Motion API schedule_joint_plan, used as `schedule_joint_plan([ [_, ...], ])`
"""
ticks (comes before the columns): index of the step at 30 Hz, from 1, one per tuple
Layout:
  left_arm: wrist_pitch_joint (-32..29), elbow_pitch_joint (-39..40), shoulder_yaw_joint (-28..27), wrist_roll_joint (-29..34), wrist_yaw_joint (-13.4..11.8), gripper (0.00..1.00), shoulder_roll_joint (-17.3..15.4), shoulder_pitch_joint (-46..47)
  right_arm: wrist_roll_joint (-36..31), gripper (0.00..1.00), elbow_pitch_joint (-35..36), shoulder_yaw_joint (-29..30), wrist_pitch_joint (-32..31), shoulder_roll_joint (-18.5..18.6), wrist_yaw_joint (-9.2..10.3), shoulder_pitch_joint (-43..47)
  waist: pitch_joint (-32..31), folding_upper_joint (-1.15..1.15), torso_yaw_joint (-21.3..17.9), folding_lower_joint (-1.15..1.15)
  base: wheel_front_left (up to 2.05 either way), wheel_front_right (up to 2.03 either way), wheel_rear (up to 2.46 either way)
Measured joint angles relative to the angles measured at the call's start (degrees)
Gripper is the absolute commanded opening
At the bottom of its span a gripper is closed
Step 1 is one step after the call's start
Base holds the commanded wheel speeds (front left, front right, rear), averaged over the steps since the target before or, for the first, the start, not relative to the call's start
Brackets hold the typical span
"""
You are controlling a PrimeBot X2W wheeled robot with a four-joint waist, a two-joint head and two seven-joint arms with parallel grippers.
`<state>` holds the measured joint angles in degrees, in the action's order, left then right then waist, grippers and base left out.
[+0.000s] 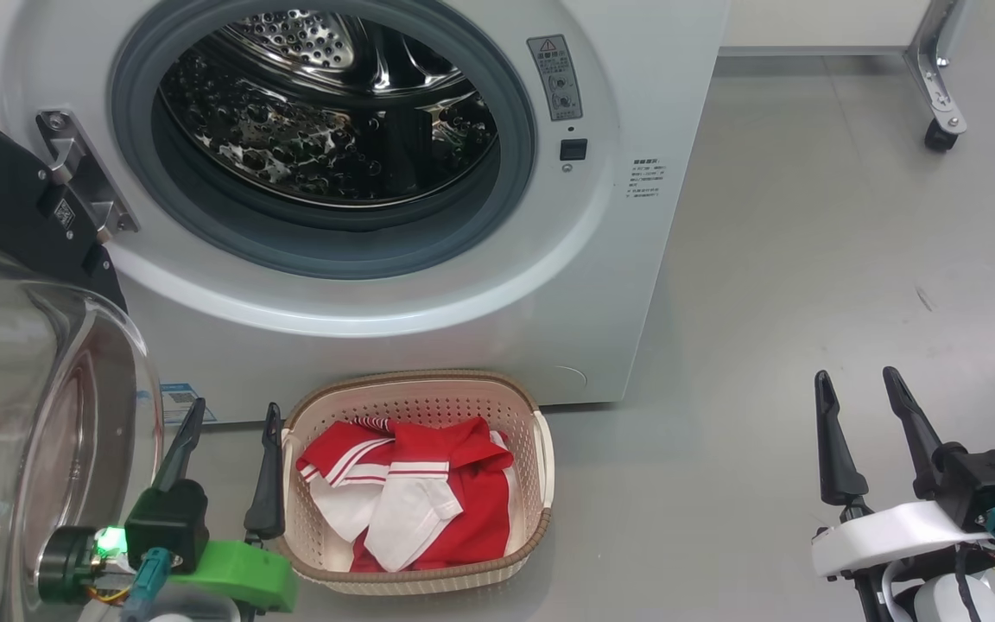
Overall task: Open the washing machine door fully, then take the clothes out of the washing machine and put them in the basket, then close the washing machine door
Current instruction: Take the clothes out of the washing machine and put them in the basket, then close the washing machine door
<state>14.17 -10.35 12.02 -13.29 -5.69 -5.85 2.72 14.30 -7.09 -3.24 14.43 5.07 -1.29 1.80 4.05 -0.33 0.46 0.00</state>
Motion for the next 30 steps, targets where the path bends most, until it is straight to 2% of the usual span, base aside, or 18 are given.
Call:
schedule_joint_plan([
  [30,-3.69,7.37,-0.64,2.33,-0.56,1.0,-0.67,-4.02,0.01,1.0,2.57,-0.38,-0.53,-0.07,0.53,0.86,0.56,0.0,-0.46,0.0,-0.01,0.01,0.0],
])
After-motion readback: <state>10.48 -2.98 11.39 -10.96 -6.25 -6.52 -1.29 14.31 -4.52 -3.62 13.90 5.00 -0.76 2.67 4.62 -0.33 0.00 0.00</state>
